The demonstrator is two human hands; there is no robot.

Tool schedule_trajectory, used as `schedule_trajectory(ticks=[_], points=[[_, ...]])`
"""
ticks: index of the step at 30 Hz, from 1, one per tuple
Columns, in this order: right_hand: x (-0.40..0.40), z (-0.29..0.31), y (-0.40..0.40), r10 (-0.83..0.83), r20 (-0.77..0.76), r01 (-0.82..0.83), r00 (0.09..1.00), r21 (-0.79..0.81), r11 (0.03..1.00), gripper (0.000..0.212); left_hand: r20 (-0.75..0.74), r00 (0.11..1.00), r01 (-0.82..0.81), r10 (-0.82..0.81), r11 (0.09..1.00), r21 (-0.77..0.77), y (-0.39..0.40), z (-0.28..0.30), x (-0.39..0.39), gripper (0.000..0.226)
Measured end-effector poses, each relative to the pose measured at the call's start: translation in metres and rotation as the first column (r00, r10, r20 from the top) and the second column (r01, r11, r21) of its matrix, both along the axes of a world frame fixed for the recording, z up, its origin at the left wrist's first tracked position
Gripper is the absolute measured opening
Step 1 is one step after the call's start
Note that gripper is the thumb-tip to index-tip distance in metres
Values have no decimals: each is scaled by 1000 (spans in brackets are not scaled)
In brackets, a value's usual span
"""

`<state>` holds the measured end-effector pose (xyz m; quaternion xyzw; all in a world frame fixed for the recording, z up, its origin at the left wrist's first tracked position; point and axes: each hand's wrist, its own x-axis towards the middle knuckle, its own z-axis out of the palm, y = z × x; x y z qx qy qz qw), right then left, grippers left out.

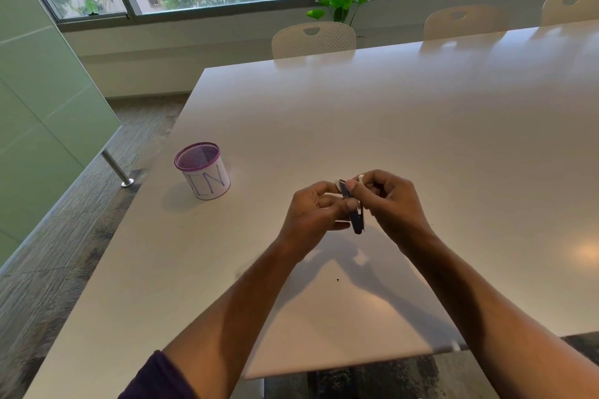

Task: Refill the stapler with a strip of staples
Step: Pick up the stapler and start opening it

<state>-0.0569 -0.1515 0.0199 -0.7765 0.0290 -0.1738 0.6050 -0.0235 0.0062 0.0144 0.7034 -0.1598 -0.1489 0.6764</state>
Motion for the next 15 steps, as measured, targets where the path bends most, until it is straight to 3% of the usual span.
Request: schedule_trajectory(ticks=[2,8,15], points=[[1,0,1,-7,-7,7,1000,-12,1000,24,-1,999,-46,46,998,-45,1,1,-1,29],[3,4,4,82,-161,-123,983,-259,958,21,38,990,-135,136,991,-25,4,-4,-2,27],[3,5,15,52,-77,-72,996,-288,955,20,78,957,-272,279,958,-84,-4,-2,-9,16]])
